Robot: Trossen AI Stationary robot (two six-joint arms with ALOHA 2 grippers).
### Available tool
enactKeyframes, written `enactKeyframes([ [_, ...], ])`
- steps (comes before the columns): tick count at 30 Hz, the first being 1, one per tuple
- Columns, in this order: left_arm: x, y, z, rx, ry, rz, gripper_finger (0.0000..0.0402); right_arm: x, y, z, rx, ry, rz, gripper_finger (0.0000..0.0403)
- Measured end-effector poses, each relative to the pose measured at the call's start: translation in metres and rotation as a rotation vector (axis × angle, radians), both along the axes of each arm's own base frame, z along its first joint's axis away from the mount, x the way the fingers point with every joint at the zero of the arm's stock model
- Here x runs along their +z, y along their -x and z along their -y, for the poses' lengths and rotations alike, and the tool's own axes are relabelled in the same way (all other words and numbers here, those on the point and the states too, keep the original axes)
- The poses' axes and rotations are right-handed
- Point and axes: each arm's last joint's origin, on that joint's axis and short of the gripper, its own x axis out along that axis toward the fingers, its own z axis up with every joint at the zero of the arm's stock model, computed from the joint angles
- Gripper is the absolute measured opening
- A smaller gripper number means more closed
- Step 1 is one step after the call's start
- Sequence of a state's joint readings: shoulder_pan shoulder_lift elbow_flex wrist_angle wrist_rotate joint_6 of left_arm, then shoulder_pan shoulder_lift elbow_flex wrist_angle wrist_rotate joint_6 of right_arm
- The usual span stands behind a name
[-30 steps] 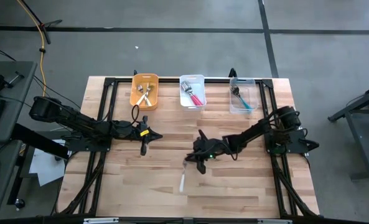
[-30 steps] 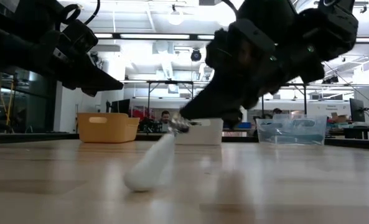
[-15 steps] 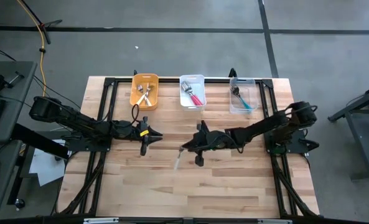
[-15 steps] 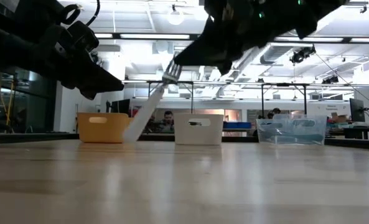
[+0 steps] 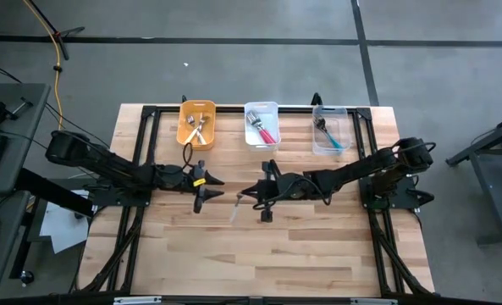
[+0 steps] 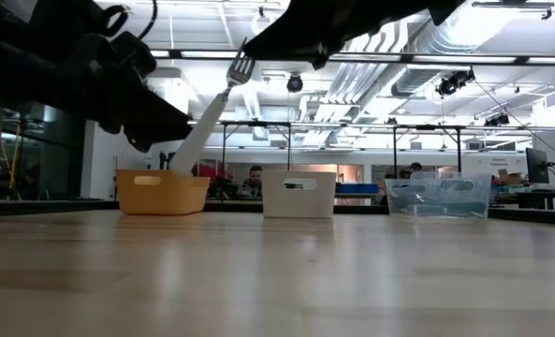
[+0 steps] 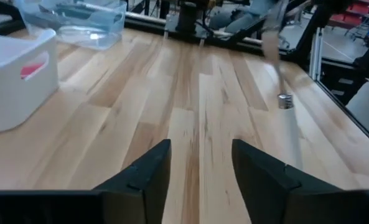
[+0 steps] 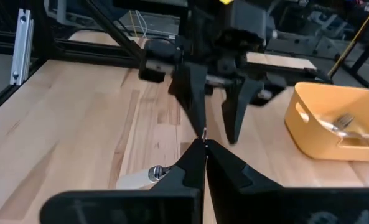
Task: Sort silverware by color (type)
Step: Put the white fork into the yellow bin
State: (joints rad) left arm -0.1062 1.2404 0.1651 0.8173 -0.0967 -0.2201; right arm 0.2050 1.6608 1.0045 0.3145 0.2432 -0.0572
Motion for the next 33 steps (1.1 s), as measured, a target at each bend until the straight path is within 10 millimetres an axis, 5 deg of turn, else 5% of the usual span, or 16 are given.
enactKeyframes([
  [15, 0.001, -0.048, 0.021, -0.120, -0.050, -0.043, 0.0186, 0.001, -0.001, 0.001, -0.014, 0.050, -0.017, 0.0002],
  [33, 0.007, -0.051, 0.020, -0.214, 0.015, 0.000, 0.0186, 0.002, 0.001, -0.010, 0.015, 0.088, -0.012, 0.0002],
])
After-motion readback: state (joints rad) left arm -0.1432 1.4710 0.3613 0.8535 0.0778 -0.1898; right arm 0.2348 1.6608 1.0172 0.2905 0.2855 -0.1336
